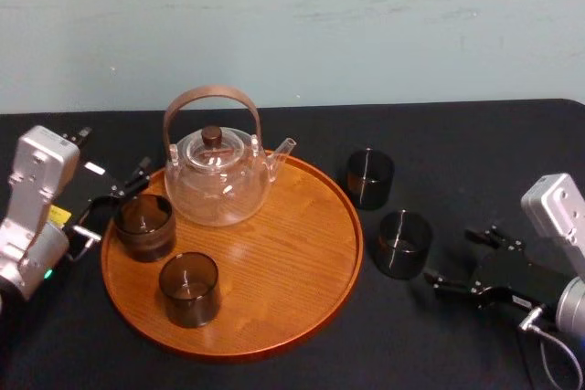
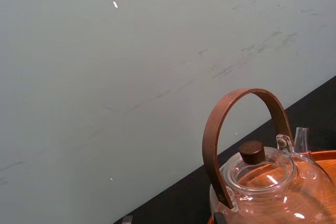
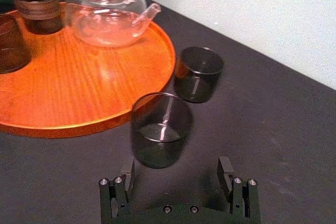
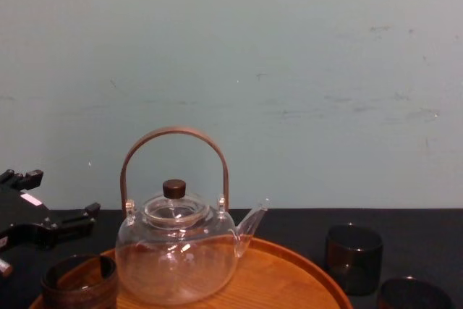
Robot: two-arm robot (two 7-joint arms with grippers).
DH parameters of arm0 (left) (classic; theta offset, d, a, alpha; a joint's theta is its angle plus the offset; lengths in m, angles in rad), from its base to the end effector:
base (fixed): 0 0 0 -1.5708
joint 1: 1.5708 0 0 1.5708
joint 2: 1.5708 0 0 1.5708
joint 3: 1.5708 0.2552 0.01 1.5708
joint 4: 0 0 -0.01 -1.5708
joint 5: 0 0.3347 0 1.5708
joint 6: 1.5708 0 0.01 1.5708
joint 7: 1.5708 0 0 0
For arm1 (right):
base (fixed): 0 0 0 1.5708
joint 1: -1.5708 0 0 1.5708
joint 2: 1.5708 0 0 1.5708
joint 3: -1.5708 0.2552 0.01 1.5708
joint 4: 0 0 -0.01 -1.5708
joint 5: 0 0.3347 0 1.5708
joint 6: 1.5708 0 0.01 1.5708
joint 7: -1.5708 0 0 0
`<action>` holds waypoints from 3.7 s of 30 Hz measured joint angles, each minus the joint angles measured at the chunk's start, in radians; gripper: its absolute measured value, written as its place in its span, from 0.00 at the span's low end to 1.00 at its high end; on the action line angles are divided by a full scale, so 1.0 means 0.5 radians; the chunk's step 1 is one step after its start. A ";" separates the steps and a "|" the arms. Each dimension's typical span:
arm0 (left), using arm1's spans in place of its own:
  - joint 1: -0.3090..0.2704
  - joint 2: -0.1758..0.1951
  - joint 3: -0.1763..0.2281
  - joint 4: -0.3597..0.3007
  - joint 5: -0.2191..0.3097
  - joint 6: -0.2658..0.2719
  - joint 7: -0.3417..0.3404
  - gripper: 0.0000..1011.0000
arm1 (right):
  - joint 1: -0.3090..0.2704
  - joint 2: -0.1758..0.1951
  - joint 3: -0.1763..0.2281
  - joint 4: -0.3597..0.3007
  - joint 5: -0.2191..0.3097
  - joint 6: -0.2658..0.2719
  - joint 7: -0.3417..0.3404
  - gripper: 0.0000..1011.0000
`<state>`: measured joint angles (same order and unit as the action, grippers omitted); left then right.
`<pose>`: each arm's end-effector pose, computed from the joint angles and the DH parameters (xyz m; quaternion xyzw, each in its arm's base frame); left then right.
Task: Pick up the glass from the table and place it on the tray.
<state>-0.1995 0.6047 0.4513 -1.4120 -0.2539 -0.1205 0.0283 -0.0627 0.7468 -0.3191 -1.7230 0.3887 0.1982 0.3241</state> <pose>0.3769 0.0561 -0.2792 0.1415 -0.1325 0.5800 0.7912 0.3190 -0.0642 -0.2536 -0.2284 0.0181 -0.4284 0.8741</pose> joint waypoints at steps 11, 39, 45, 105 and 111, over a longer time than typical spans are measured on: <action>0.000 0.000 0.000 0.000 0.000 0.000 0.000 0.99 | 0.038 -0.064 -0.024 0.022 -0.055 0.062 0.078 0.99; 0.000 0.000 0.000 0.000 0.000 0.000 0.000 0.99 | 0.246 -0.263 -0.049 0.195 -0.137 0.229 0.194 0.99; 0.000 0.000 0.000 0.000 0.000 0.000 0.000 0.99 | 0.288 -0.292 -0.053 0.228 -0.137 0.243 0.205 0.99; 0.000 0.000 0.000 0.000 0.000 0.000 0.000 0.99 | 0.397 -0.334 -0.107 0.322 -0.142 0.254 0.239 0.89; 0.000 0.000 0.000 0.000 0.000 0.000 0.000 0.99 | 0.375 -0.304 -0.087 0.281 -0.124 0.225 0.262 0.89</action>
<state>-0.1995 0.6047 0.4514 -1.4120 -0.2539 -0.1206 0.0283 0.1246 0.5948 -0.3626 -1.5822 0.3269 0.3105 0.4550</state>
